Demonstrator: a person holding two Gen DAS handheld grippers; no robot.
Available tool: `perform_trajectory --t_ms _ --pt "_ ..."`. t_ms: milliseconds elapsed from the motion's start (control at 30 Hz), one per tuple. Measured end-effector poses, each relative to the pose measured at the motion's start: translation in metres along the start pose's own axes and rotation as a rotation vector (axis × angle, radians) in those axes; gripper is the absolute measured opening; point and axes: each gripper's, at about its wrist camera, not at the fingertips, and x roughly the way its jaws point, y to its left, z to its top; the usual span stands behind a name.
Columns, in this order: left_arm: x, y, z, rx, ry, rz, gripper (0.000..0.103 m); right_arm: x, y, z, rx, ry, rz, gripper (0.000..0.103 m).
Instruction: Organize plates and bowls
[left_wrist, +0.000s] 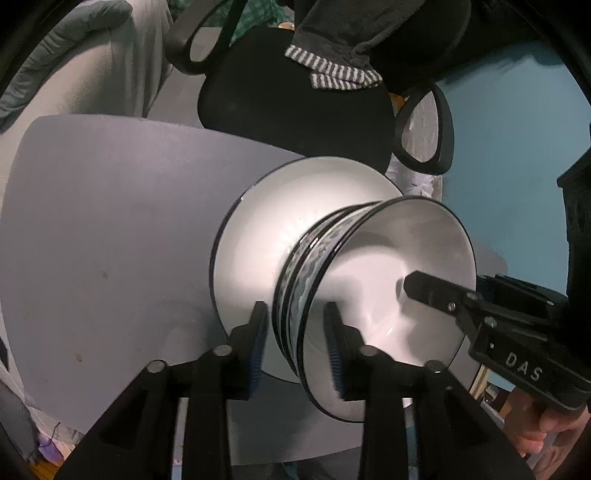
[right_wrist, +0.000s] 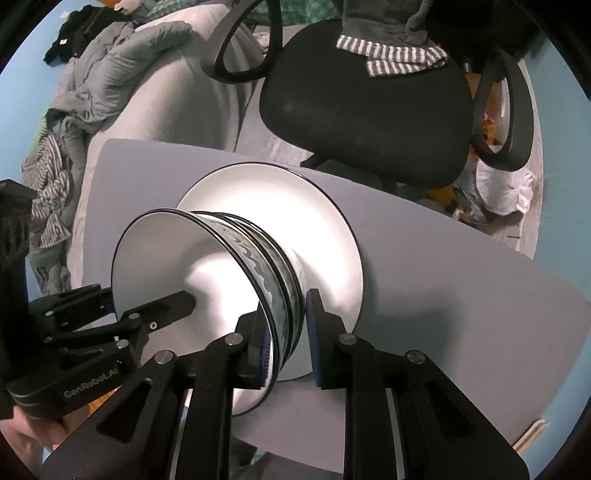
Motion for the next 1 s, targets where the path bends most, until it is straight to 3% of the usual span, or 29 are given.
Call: perform_trajectory --t_ms 67,133,467,767,1000 --pt "-0.004 0.001 0.0 0.011 -0.023 0.04 0.045 -0.003 0.0 -0.001 -0.004 -0.013 -0.008 0.031" --pt "-0.01 0.001 0.0 0.02 -0.052 0.084 0.048 -0.006 0.0 -0.003 -0.013 -0.031 -0.034 0.049" --pt "-0.051 -0.002 -0.018 0.026 -0.176 0.16 0.06 -0.044 -0.003 -0.014 -0.005 -0.142 -0.084 0.071" --pt "-0.106 -0.012 -0.038 0.014 -0.321 0.151 0.073 -0.1 0.007 -0.03 -0.027 -0.293 -0.113 0.072" --pt "-0.128 -0.031 -0.051 0.025 -0.393 0.167 0.074 -0.146 0.011 -0.049 -0.019 -0.407 -0.112 0.072"
